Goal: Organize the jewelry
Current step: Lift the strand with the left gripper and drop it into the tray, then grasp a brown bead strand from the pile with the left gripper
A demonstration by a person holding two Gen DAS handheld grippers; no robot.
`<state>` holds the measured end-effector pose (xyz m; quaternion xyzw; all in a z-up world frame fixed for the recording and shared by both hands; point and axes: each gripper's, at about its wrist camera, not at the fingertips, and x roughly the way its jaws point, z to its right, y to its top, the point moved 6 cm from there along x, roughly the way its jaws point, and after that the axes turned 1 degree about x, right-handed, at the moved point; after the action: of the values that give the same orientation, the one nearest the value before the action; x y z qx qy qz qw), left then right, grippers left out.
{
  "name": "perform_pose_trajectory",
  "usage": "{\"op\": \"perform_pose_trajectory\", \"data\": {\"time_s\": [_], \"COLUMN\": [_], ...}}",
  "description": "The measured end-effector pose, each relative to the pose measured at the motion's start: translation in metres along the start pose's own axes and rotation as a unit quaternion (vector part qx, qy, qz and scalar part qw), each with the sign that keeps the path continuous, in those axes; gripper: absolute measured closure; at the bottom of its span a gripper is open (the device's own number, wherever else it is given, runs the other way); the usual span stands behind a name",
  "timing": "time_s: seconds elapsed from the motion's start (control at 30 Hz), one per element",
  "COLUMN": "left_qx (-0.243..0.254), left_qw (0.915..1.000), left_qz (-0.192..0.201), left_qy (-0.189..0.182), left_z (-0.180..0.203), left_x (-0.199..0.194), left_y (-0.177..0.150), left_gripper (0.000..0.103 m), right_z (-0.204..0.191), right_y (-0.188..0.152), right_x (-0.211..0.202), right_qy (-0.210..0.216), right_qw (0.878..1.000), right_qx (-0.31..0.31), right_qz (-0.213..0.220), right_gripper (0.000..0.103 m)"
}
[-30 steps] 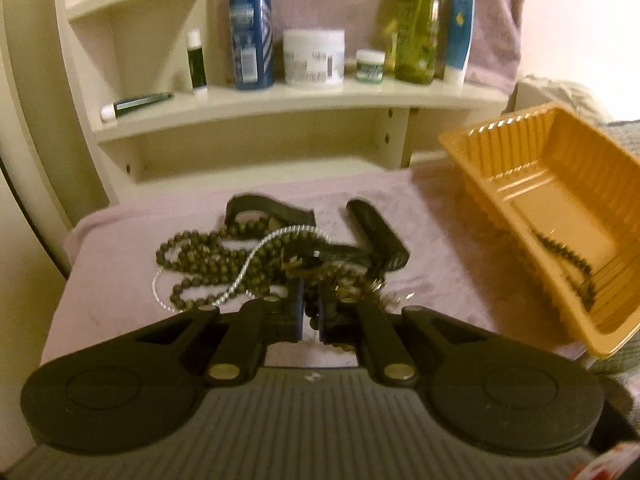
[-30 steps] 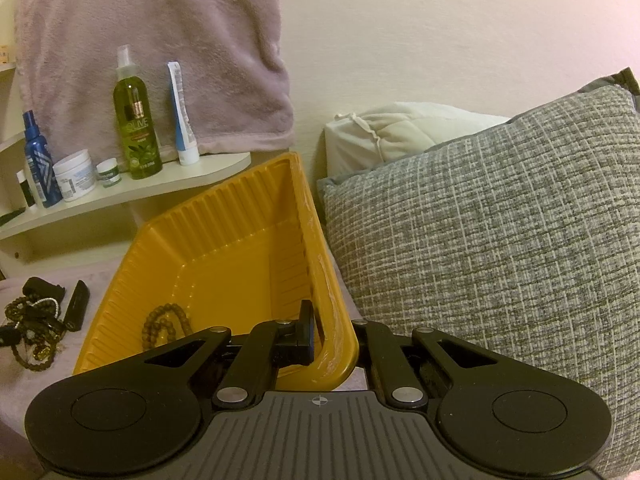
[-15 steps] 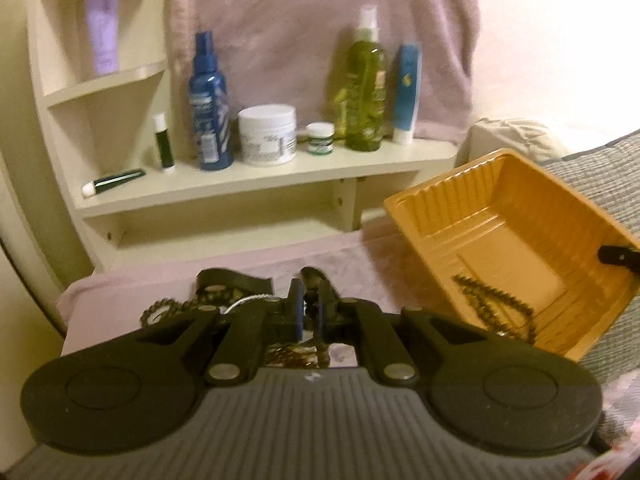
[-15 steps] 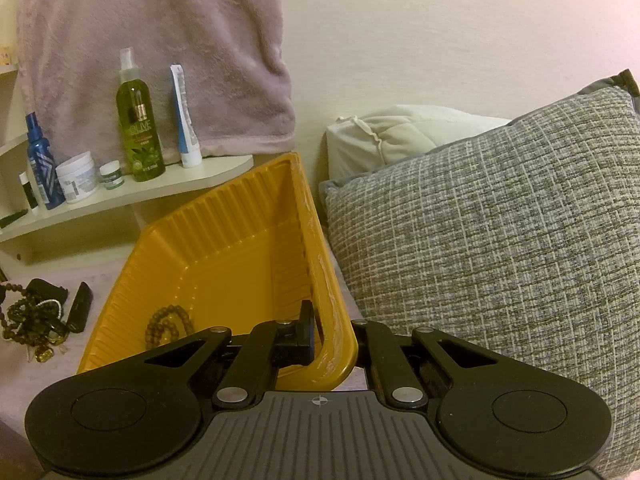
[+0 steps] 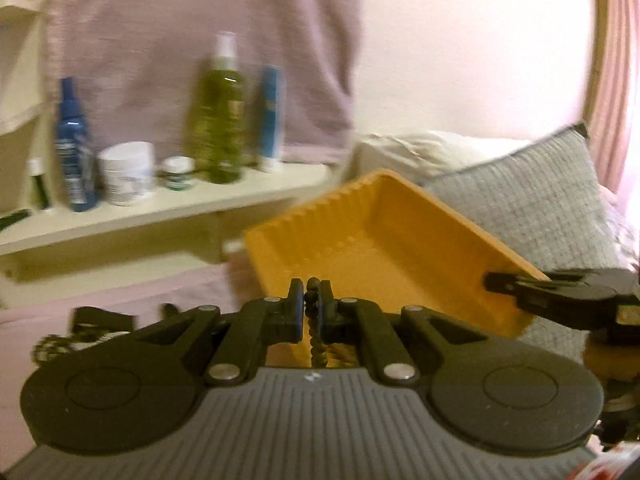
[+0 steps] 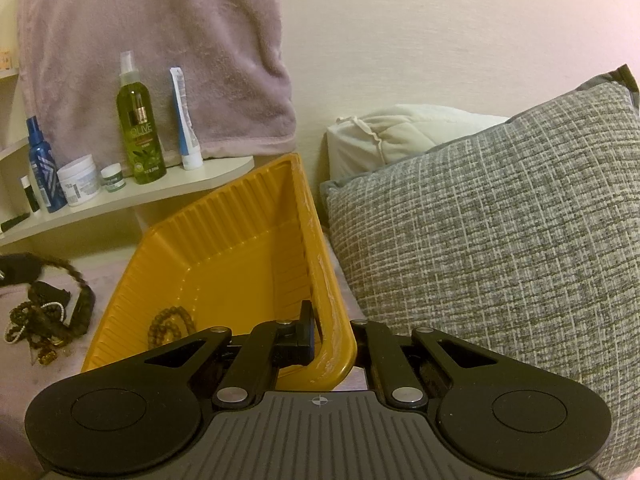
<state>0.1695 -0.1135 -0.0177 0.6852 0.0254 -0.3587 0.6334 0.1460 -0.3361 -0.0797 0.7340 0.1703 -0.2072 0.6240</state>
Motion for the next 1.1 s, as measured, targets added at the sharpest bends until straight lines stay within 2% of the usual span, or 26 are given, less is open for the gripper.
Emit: {"op": "perform_pose_trajectory", "data": {"time_s": [0.17, 0.3, 0.37, 0.4, 0.77, 1.1], "left_qx": [0.015, 0.018, 0.012, 0.010, -0.028, -0.029], "left_qw": [0.9993, 0.9986, 0.9989, 0.9991, 0.9978, 0.9870], "left_qz": [-0.020, -0.035, -0.033, -0.031, -0.037, -0.056], "left_qy": [-0.027, -0.034, -0.031, -0.027, 0.047, 0.148], "left_z": [0.030, 0.037, 0.035, 0.031, -0.020, -0.074], "left_x": [0.016, 0.023, 0.022, 0.021, -0.005, -0.014], "left_y": [-0.015, -0.023, -0.025, -0.026, -0.052, -0.085], "left_gripper": [0.097, 0.096, 0.083, 0.083, 0.083, 0.083], "right_z": [0.000, -0.001, -0.001, -0.001, 0.000, 0.001], "right_y": [-0.001, -0.001, -0.002, -0.002, -0.003, -0.004], "right_x": [-0.001, -0.001, -0.001, -0.001, 0.000, 0.001], "right_qy": [0.000, 0.000, -0.001, -0.001, -0.002, -0.003], "right_qw": [1.000, 1.000, 1.000, 1.000, 1.000, 1.000], "right_qx": [0.003, 0.006, 0.008, 0.008, 0.008, 0.007], "right_qz": [-0.001, -0.001, -0.001, -0.002, -0.002, -0.002], "right_gripper": [0.097, 0.097, 0.097, 0.097, 0.097, 0.097]}}
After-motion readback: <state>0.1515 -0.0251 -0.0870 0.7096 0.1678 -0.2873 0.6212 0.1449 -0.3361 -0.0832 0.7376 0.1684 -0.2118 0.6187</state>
